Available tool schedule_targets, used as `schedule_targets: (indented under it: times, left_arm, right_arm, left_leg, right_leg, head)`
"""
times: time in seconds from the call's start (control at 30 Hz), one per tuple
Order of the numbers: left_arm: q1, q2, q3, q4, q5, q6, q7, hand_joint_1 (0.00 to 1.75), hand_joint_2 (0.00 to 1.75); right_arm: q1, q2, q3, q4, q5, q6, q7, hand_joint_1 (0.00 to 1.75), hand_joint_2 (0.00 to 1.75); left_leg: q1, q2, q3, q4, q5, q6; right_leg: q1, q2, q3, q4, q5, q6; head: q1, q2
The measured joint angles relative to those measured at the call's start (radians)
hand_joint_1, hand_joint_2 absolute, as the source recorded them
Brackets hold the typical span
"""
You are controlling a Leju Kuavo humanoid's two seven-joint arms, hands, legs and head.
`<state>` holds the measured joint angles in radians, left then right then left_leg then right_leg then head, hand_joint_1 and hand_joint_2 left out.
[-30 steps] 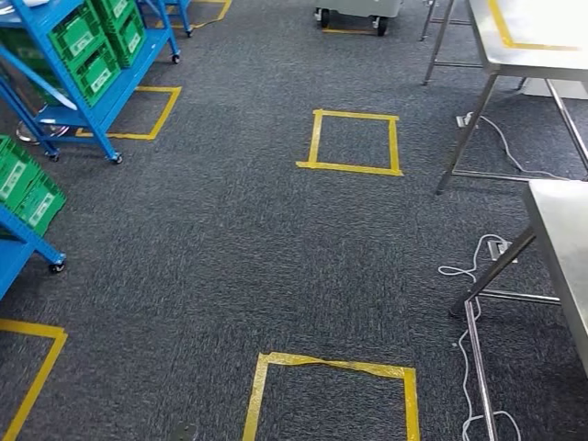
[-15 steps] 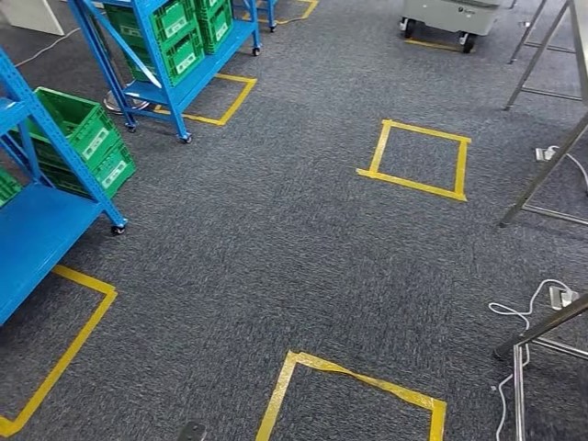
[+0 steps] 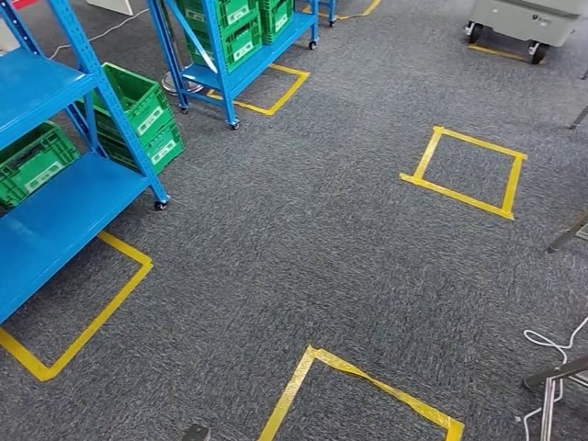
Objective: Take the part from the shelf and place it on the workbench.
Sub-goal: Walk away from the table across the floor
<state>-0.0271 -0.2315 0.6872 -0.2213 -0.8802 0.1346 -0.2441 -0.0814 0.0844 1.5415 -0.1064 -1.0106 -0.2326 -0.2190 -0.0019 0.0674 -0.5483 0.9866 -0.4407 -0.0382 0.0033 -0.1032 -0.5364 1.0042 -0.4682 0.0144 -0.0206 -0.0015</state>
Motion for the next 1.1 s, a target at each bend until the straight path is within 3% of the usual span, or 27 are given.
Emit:
schedule_targets:
  times: [0.03, 0.07, 0.1, 0.13, 0.17, 0.23, 0.3, 0.33, 0.4, 0.47, 0.53, 0.6, 0.63, 0.7, 0.73, 0.77, 0.8, 0.83, 0.87, 0.9, 0.93, 0.97, 1.03, 1.1]
  left_arm:
    - [0.000, -0.001, 0.000, 0.000, 0.000, -0.003, 0.000, 0.00, 0.00]
    - [0.001, -0.001, 0.000, 0.000, 0.000, -0.007, -0.001, 0.00, 0.00]
    - [0.003, -0.001, 0.000, 0.001, 0.000, -0.011, -0.001, 0.00, 0.00]
    - [0.004, -0.002, 0.000, 0.001, 0.000, -0.014, -0.003, 0.00, 0.00]
    - [0.003, -0.002, 0.000, 0.002, 0.000, -0.018, -0.005, 0.00, 0.00]
    - [0.000, -0.004, 0.000, 0.002, -0.002, -0.025, -0.011, 0.00, 0.00]
    - [-0.001, -0.005, -0.001, 0.002, -0.004, -0.031, -0.015, 0.00, 0.00]
    - [-0.001, -0.006, -0.001, 0.002, -0.005, -0.033, -0.016, 0.00, 0.00]
    - [0.000, -0.006, -0.001, 0.002, -0.007, -0.035, -0.017, 0.00, 0.00]
    - [-0.001, -0.006, -0.001, 0.002, -0.008, -0.036, -0.019, 0.00, 0.00]
    - [-0.003, -0.006, -0.001, 0.002, -0.009, -0.036, -0.023, 0.00, 0.00]
    - [-0.001, -0.006, -0.001, 0.002, -0.012, -0.033, -0.025, 0.00, 0.00]
    - [-0.001, -0.006, -0.001, 0.002, -0.013, -0.031, -0.025, 0.00, 0.00]
    - [-0.002, -0.006, -0.001, 0.002, -0.017, -0.027, -0.027, 0.00, 0.00]
    - [-0.003, -0.006, -0.001, 0.002, -0.018, -0.025, -0.028, 0.00, 0.00]
    - [-0.004, -0.006, -0.001, 0.002, -0.019, -0.025, -0.028, 0.00, 0.00]
    - [-0.003, -0.006, -0.001, 0.002, -0.019, -0.027, -0.028, 0.00, 0.00]
    - [-0.001, -0.006, -0.001, 0.002, -0.019, -0.029, -0.028, 0.00, 0.00]
    - [0.002, -0.006, -0.001, 0.002, -0.018, -0.031, -0.029, 0.00, 0.00]
    - [0.004, -0.006, -0.001, 0.002, -0.017, -0.033, -0.029, 0.00, 0.00]
    - [0.005, -0.006, -0.001, 0.002, -0.017, -0.034, -0.030, 0.00, 0.00]
    - [0.005, -0.006, -0.001, 0.002, -0.017, -0.035, -0.030, 0.00, 0.00]
    - [0.003, -0.007, -0.001, 0.002, -0.017, -0.035, -0.031, 0.00, 0.00]
    - [0.003, -0.007, -0.001, 0.003, -0.017, -0.039, -0.031, 0.00, 0.00]
  right_arm:
    - [0.000, -0.001, 0.000, 0.000, 0.000, 0.001, 0.000, 0.00, 0.00]
    - [-0.001, -0.001, 0.000, 0.000, -0.001, 0.002, -0.001, 0.00, 0.00]
    - [-0.003, -0.001, 0.000, 0.000, -0.001, 0.004, -0.003, 0.00, 0.00]
    - [-0.004, -0.001, 0.000, 0.000, -0.001, 0.006, -0.005, 0.00, 0.00]
    - [-0.004, -0.001, 0.000, 0.000, -0.001, 0.008, -0.007, 0.00, 0.00]
    - [-0.002, -0.001, 0.000, 0.000, -0.001, 0.012, -0.011, 0.00, 0.00]
    - [0.002, -0.001, 0.000, 0.000, -0.001, 0.014, -0.013, 0.00, 0.00]
    - [0.003, -0.001, 0.000, 0.000, 0.000, 0.015, -0.013, 0.00, 0.00]
    - [0.003, -0.001, 0.000, 0.000, 0.000, 0.014, -0.015, 0.00, 0.00]
    - [0.003, -0.002, 0.000, 0.000, 0.001, 0.015, -0.017, 0.00, 0.00]
    - [0.003, -0.002, 0.000, 0.000, 0.002, 0.016, -0.020, 0.00, 0.00]
    - [0.003, -0.002, 0.000, 0.000, 0.002, 0.017, -0.023, 0.00, 0.00]
    - [0.003, -0.002, 0.000, 0.000, 0.002, 0.018, -0.025, 0.00, 0.00]
    - [0.004, -0.002, 0.000, 0.000, 0.002, 0.019, -0.027, 0.00, 0.00]
    - [0.005, -0.002, 0.000, 0.000, 0.002, 0.020, -0.028, 0.00, 0.00]
    - [0.007, -0.002, 0.000, 0.000, 0.002, 0.020, -0.028, 0.00, 0.00]
    - [0.009, -0.002, 0.000, 0.000, 0.002, 0.021, -0.028, 0.00, 0.00]
    - [0.011, -0.002, 0.000, 0.000, 0.002, 0.021, -0.028, 0.00, 0.00]
    - [0.012, -0.002, 0.000, 0.000, 0.002, 0.021, -0.028, 0.00, 0.00]
    - [0.011, -0.002, 0.000, 0.000, 0.003, 0.021, -0.028, 0.00, 0.00]
    - [0.011, -0.002, 0.000, 0.000, 0.003, 0.021, -0.029, 0.00, 0.00]
    - [0.011, -0.002, 0.000, 0.000, 0.003, 0.022, -0.029, 0.00, 0.00]
    - [0.012, -0.003, 0.000, 0.000, 0.003, 0.022, -0.029, 0.00, 0.00]
    - [0.008, -0.003, 0.000, 0.000, 0.004, 0.023, -0.029, 0.00, 0.00]
  left_leg:
    - [-0.003, 0.001, 0.003, -0.012, -0.001, 0.006]
    - [-0.002, -0.013, 0.000, -0.012, 0.001, 0.015]
    - [-0.002, -0.024, -0.001, -0.013, 0.003, 0.022]
    - [0.000, -0.035, -0.002, -0.014, 0.004, 0.028]
    - [0.002, -0.047, -0.002, -0.015, 0.005, 0.036]
    - [0.004, -0.071, -0.002, -0.015, 0.004, 0.045]
    - [0.003, -0.098, -0.001, -0.015, 0.003, 0.049]
    - [0.002, -0.114, 0.001, -0.015, 0.002, 0.050]
    - [0.003, -0.145, 0.008, -0.015, -0.002, 0.047]
    - [0.003, -0.172, 0.011, -0.011, -0.007, 0.039]
    - [0.003, -0.193, 0.006, -0.009, -0.010, 0.028]
    - [0.007, -0.214, 0.002, -0.009, -0.010, 0.018]
    - [0.007, -0.204, -0.001, -0.002, -0.015, 0.012]
    - [0.004, -0.148, -0.035, 0.063, -0.046, 0.004]
    - [0.002, -0.112, -0.073, 0.128, -0.071, 0.002]
    - [0.002, -0.093, -0.118, 0.202, -0.095, 0.000]
    - [0.002, -0.085, -0.159, 0.262, -0.106, -0.001]
    - [0.002, -0.081, -0.186, 0.292, -0.098, -0.001]
    - [0.002, -0.079, -0.192, 0.281, -0.068, 0.001]
    - [0.001, -0.072, -0.179, 0.232, -0.022, 0.004]
    - [-0.001, -0.050, -0.155, 0.165, 0.026, 0.009]
    - [-0.007, -0.022, -0.128, 0.103, 0.055, 0.013]
    - [-0.016, 0.017, -0.098, 0.036, 0.060, 0.026]
    - [-0.015, -0.002, -0.088, 0.027, 0.035, 0.038]
  right_leg:
    - [0.003, -0.010, 0.001, 0.000, -0.001, 0.005]
    - [0.003, -0.020, 0.004, -0.001, -0.001, 0.009]
    - [0.001, -0.018, 0.006, 0.000, -0.005, 0.015]
    - [-0.002, 0.002, 0.001, 0.013, -0.016, 0.021]
    - [-0.005, 0.030, -0.013, 0.046, -0.038, 0.026]
    - [-0.007, 0.087, -0.072, 0.174, -0.100, 0.031]
    - [-0.007, 0.099, -0.136, 0.297, -0.138, 0.030]
    - [-0.006, 0.100, -0.149, 0.312, -0.129, 0.029]
    - [-0.008, 0.110, -0.114, 0.220, -0.058, 0.026]
    - [-0.017, 0.165, -0.048, 0.078, -0.001, 0.026]
    - [-0.023, 0.206, -0.018, 0.016, 0.002, 0.024]
    - [-0.021, 0.190, -0.012, 0.012, -0.004, 0.015]
    - [-0.020, 0.177, -0.006, 0.009, -0.006, 0.008]
    - [-0.019, 0.146, 0.011, 0.000, -0.011, -0.004]
    - [-0.016, 0.129, 0.019, -0.003, -0.017, -0.009]
    - [-0.014, 0.111, 0.027, -0.004, -0.024, -0.012]
    - [-0.013, 0.094, 0.036, -0.005, -0.032, -0.013]
    - [-0.012, 0.078, 0.046, -0.005, -0.042, -0.013]
    - [-0.012, 0.065, 0.058, -0.005, -0.052, -0.012]
    - [-0.012, 0.052, 0.072, -0.006, -0.063, -0.010]
    - [-0.011, 0.040, 0.085, -0.007, -0.076, -0.006]
    - [-0.008, 0.029, 0.097, -0.007, -0.090, -0.001]
    - [0.001, 0.008, 0.118, -0.012, -0.113, 0.008]
    - [0.005, -0.008, 0.143, -0.015, -0.119, 0.018]
  head:
    - [0.001, 0.000]
    - [0.003, 0.000]
    - [0.005, 0.000]
    - [0.006, 0.000]
    - [0.008, 0.000]
    - [0.012, 0.000]
    - [0.014, 0.000]
    - [0.014, 0.000]
    - [0.014, 0.000]
    - [0.017, 0.000]
    - [0.017, 0.000]
    - [0.016, 0.000]
    - [0.015, 0.000]
    - [0.005, 0.000]
    - [0.001, 0.000]
    - [-0.002, 0.000]
    - [-0.002, 0.000]
    - [-0.002, 0.000]
    - [-0.003, 0.000]
    - [-0.003, 0.000]
    - [-0.004, 0.000]
    - [-0.005, 0.000]
    - [-0.003, 0.000]
    - [0.000, 0.000]
